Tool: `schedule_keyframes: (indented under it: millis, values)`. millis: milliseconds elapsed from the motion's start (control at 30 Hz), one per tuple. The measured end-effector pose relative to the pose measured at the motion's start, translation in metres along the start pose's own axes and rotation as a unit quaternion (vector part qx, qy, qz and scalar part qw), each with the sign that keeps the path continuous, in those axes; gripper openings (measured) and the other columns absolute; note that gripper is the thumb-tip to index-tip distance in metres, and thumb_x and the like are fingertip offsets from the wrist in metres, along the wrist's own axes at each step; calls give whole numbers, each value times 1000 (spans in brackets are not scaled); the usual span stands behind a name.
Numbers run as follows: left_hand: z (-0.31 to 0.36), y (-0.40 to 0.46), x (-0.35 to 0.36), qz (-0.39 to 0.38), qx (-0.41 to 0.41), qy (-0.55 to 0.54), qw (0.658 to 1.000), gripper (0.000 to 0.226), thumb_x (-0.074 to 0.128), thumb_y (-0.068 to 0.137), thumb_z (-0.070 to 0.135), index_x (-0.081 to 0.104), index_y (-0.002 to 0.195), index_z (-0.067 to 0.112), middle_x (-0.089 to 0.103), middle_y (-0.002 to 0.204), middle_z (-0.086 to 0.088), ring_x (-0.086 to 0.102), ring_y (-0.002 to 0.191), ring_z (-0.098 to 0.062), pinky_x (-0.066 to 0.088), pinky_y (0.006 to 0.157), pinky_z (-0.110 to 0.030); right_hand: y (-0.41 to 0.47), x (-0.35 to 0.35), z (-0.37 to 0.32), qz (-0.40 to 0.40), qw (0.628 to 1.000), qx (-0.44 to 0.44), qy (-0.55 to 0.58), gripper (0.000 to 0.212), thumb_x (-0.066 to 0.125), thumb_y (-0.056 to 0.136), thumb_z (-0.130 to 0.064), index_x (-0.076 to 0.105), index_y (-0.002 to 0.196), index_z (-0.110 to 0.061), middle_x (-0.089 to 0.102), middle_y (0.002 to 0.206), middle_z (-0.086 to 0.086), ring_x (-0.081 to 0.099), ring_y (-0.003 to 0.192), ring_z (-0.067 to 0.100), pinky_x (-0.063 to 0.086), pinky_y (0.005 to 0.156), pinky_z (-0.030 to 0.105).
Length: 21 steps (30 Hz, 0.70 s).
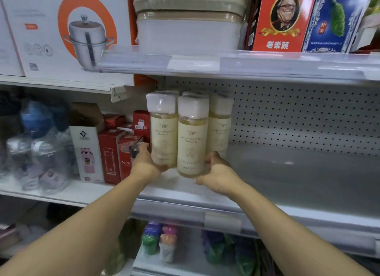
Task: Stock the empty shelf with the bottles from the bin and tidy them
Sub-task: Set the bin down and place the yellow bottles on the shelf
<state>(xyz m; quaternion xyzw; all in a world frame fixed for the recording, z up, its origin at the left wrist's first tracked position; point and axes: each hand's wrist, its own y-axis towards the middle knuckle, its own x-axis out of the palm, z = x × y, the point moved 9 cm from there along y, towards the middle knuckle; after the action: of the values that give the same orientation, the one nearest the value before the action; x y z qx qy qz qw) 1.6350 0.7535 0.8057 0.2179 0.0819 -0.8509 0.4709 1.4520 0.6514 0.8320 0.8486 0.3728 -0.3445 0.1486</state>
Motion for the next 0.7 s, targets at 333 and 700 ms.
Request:
schedule_keyframes:
  millis: [333, 700]
  values:
    - [-3, -105, -32, 88, 17, 209, 974, 63, 75, 79, 26, 41, 132, 16, 52, 132, -5, 50, 119, -25, 44, 95, -38, -63, 24, -16, -52, 979, -139, -138, 68, 74, 79, -26, 37, 135, -18, 43, 138, 5, 42, 126, 22, 43, 102, 37]
    - [-43, -181, -21, 54, 48, 346, 935, 52, 70, 82, 28, 45, 127, 22, 50, 128, -2, 46, 118, -23, 46, 88, -38, -125, 77, -13, -28, 921, -249, -300, 52, 65, 85, -28, 42, 130, -17, 41, 132, 6, 34, 122, 25, 36, 99, 35]
